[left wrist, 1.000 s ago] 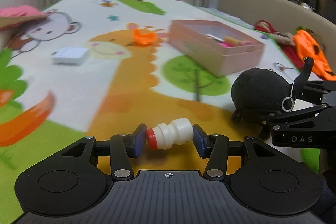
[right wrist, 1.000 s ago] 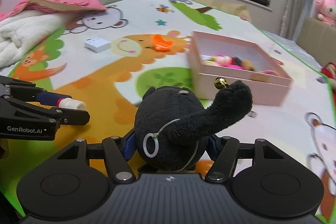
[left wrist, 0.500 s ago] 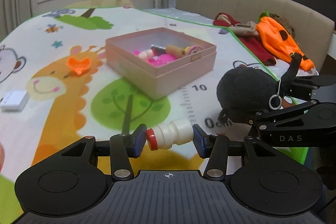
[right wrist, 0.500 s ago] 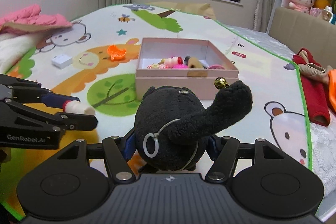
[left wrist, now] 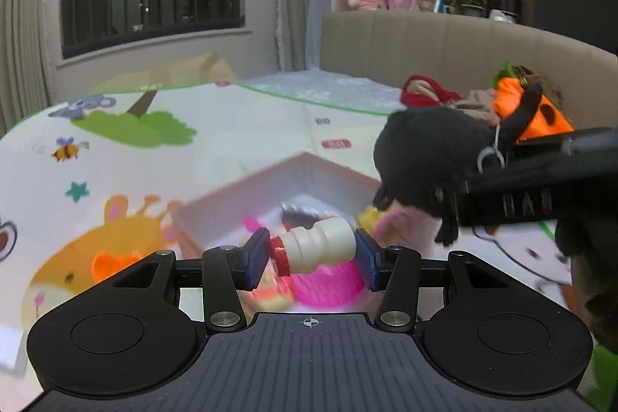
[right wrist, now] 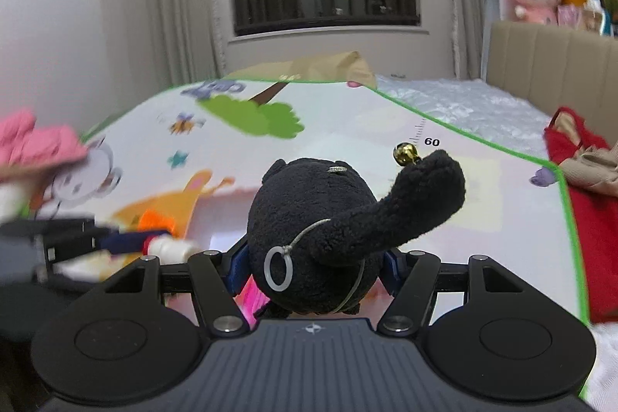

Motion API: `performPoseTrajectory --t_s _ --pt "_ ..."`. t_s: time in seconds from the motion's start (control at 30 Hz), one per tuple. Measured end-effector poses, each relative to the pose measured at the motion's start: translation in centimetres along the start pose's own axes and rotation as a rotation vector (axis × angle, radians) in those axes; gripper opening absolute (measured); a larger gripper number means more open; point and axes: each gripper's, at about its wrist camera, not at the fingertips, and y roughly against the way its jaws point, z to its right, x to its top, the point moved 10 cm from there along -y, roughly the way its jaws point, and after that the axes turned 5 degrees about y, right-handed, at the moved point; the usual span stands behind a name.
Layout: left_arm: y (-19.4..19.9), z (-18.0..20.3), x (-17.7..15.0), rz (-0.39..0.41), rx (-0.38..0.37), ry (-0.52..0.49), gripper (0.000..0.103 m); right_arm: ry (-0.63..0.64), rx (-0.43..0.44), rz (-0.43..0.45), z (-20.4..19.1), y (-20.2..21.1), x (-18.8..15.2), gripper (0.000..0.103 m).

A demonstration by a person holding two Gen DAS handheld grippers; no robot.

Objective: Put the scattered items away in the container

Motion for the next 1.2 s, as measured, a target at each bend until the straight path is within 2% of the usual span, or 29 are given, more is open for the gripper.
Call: performPoseTrajectory --t_s 0.07,0.1,0.13,0.17,0.2,0.3,0.43,0.53,0.63,0.73,0.87,1.0,1.07,1.13,1.2 --pt "-1.9 -0.5 0.8 0.016 0.01 -0.008 0.053 -0.043 0.023 -0.008 0.8 -2.2 1.1 0.065" --pt "-2.6 -0.7 1.0 0.024 0.004 -0.008 0.06 -0.067 0.042 -0.018 1.0 -3.5 1.5 0.069" --pt "-3.2 -0.9 1.1 0.027 -0.009 -0.004 0.067 -0.09 0.065 -0.026 1.2 -4.5 1.8 0.077" --pt "-3.7 -1.1 1.1 0.027 -0.02 0.004 0.081 -0.112 0.084 -0.029 1.3 -5.3 1.9 0.081" --pt "-3.8 -1.4 0.9 0.026 -0.026 0.009 0.086 -0.131 0.098 -0.028 1.4 -5.9 2.0 0.084" --pt "-3.2 -2.0 -0.3 0.012 -0.016 -0.006 0.094 -0.145 0.106 -0.01 1.6 -6.3 2.1 0.085" --pt "-1.5 -3.9 -2.7 -0.049 0.048 0.009 0.095 -0.192 0.097 -0.007 1.9 -5.9 1.8 0.086" --pt "0.5 -5.6 -4.8 -0.083 0.087 0.045 0.098 -0.197 0.101 -0.014 0.5 -5.3 1.2 0.086" --pt "3.0 -7.3 -6.5 -0.097 0.125 0.082 0.1 -0.106 0.1 -0.02 -2.9 -4.6 0.1 0.086" --pt "5.9 -9.2 -7.6 -0.079 0.181 0.085 0.1 0.006 0.108 -0.018 -7.6 -4.2 -0.7 0.086" --pt "9.3 -12.5 -8.6 -0.065 0.239 0.138 0.101 0.142 0.134 -0.009 -14.0 -4.4 -1.2 0.086" --pt "11.8 -16.7 -10.5 -0.074 0.324 0.205 0.101 0.215 0.155 -0.048 -19.6 -6.5 -1.6 0.085" --pt "12.9 -18.7 -11.5 -0.079 0.346 0.248 0.101 0.224 0.152 -0.089 -21.5 -8.7 -1.9 0.079" --pt "13.7 -20.4 -12.3 -0.081 0.362 0.284 0.101 0.237 0.121 -0.129 -23.0 -11.2 -2.2 0.077" --pt "14.4 -21.9 -12.9 -0.081 0.375 0.309 0.101 0.266 0.05 -0.149 -23.9 -13.8 -2.2 0.077"
